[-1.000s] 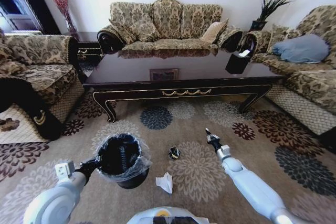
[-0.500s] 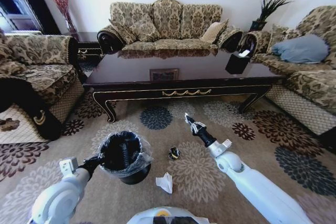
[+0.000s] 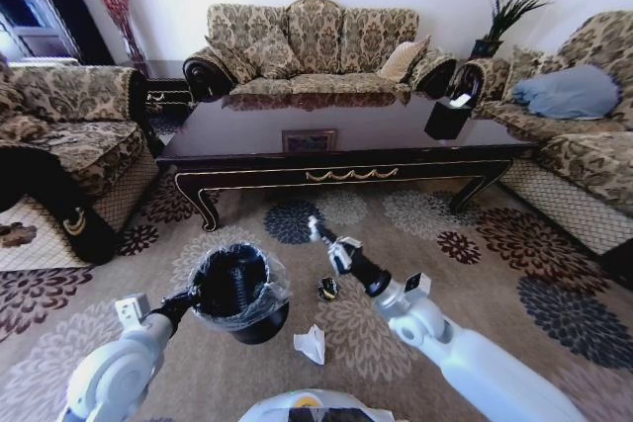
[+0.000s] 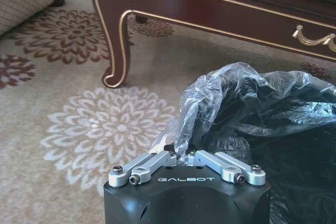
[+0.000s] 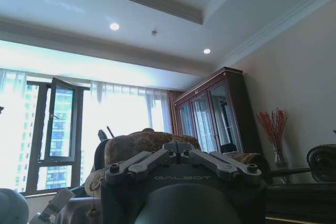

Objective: Move to the front of the table and pick up the trash from the floor, then place it into the trash bin.

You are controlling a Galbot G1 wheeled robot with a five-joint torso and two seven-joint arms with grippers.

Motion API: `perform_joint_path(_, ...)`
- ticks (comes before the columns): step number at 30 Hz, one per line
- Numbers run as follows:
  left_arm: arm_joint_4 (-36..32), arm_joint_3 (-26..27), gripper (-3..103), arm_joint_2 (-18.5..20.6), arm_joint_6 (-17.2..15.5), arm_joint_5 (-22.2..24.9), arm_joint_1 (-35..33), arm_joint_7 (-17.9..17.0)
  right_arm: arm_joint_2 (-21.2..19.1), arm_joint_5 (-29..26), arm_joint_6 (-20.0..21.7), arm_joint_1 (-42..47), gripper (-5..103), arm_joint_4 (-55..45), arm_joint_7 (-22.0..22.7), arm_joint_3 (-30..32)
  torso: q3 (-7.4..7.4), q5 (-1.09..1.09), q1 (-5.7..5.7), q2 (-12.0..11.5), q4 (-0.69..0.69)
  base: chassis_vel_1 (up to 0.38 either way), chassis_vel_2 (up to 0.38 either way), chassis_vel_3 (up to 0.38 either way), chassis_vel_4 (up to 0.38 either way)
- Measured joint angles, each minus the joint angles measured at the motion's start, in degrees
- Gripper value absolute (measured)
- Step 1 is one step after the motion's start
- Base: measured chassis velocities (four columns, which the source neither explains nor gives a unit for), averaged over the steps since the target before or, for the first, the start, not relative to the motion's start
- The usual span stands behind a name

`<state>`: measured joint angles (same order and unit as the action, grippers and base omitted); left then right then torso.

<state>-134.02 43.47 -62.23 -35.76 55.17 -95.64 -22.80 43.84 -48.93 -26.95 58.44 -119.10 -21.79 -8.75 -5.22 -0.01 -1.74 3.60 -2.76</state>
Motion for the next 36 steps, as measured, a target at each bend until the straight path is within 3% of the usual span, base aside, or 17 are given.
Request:
perform_joint_path(14,2.12,-5.58,3,-0.50,0.83,-3.84,2.04,2.37,2.73,-0.43,-0.11,-7.33,0,5.07,-3.04,-9.47,0.00,0.01,0.00,0.00,-0.02,0.000,0.000,0.000,0.000)
perform_joint_path(18,2.69,-5.76,3,-1.69,0.86,-4.85,1.60,2.45,5.10,0.62,-0.68,-13.11,0,9.14,-2.34,-17.92,0.00,0.00,0.00,0.00,0.01,0.000,0.000,0.000,0.000)
perform_joint_path(24,2.51,-4.09,3,-2.61,0.94,-5.27,0.49,2.47,7.43,1.09,-1.32,-19.91,0,13.29,-2.20,-25.76,-0.01,0.00,0.00,0.00,0.02,0.000,0.000,0.000,0.000)
perform_joint_path(32,2.31,-3.05,3,-1.85,1.03,-4.56,0.58,2.35,7.49,2.59,-1.57,-20.56,-3,15.50,-1.94,-27.47,0.00,0.00,0.00,0.00,-0.01,0.000,0.000,0.000,0.000)
perform_joint_path(36,2.17,-2.87,3,-1.59,1.03,-4.19,0.75,2.28,7.40,3.33,-1.58,-20.44,8,16.13,-1.91,-27.47,0.00,0.00,0.00,0.00,-0.01,0.000,0.000,0.000,0.000)
